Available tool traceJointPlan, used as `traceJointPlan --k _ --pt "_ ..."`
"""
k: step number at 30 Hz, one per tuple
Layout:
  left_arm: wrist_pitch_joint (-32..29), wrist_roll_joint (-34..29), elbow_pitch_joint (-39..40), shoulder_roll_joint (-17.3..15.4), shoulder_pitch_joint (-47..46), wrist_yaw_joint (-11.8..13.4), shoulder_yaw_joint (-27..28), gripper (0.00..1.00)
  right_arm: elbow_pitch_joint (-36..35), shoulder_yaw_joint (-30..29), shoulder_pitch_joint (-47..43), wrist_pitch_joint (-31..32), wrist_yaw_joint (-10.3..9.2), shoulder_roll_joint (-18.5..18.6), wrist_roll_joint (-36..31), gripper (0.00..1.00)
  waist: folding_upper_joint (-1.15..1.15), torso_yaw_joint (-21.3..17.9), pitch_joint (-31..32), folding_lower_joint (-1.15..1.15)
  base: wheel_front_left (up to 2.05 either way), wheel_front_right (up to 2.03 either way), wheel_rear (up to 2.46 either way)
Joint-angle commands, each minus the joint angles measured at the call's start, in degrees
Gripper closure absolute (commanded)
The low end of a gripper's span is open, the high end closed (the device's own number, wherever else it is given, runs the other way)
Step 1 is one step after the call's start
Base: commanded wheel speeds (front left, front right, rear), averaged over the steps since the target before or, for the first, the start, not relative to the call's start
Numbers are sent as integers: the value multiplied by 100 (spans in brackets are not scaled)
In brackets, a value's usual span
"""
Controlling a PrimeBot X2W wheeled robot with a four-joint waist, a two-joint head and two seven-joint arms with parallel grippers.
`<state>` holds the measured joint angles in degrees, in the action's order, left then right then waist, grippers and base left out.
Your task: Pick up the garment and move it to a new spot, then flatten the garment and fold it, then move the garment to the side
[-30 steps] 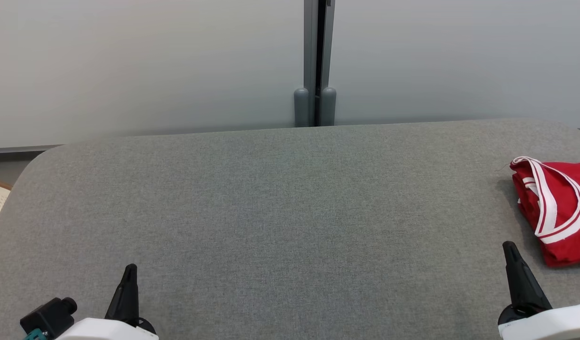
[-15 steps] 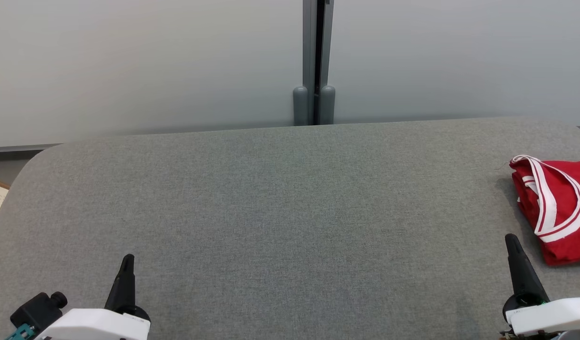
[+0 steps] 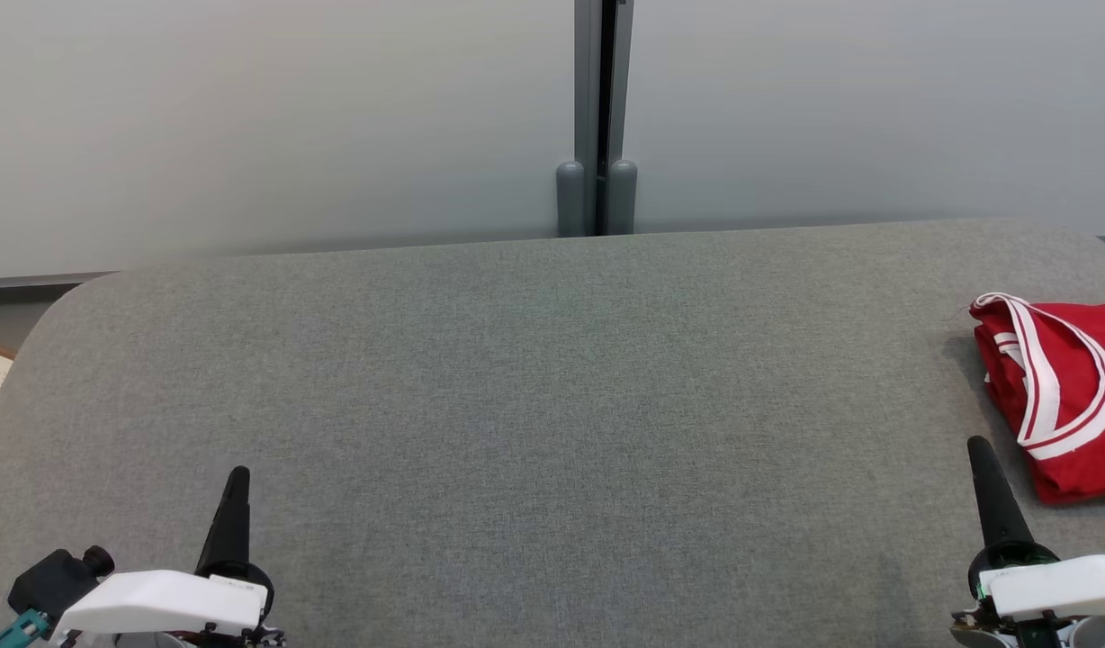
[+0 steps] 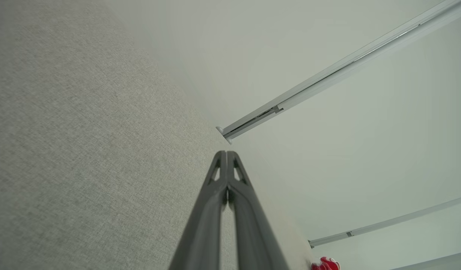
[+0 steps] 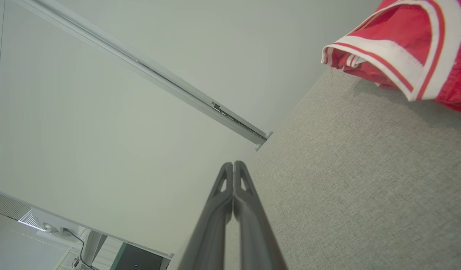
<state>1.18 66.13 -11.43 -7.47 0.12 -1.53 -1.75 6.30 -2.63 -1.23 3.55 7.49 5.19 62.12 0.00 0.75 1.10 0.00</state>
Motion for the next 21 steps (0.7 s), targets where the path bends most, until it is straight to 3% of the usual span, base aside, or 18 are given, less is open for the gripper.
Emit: traceJointPlan --k 1,21 --pt "-27 131 39 -10 -176 -72 75 100 -21 -20 127 19 1 28 160 100 0 -1 -2 0 0 0 0" --pt "-275 1034 -69 144 -367 -263 331 100 267 -115 358 87 1 -32 1213 100 0 -23 -39 0 0 0 0"
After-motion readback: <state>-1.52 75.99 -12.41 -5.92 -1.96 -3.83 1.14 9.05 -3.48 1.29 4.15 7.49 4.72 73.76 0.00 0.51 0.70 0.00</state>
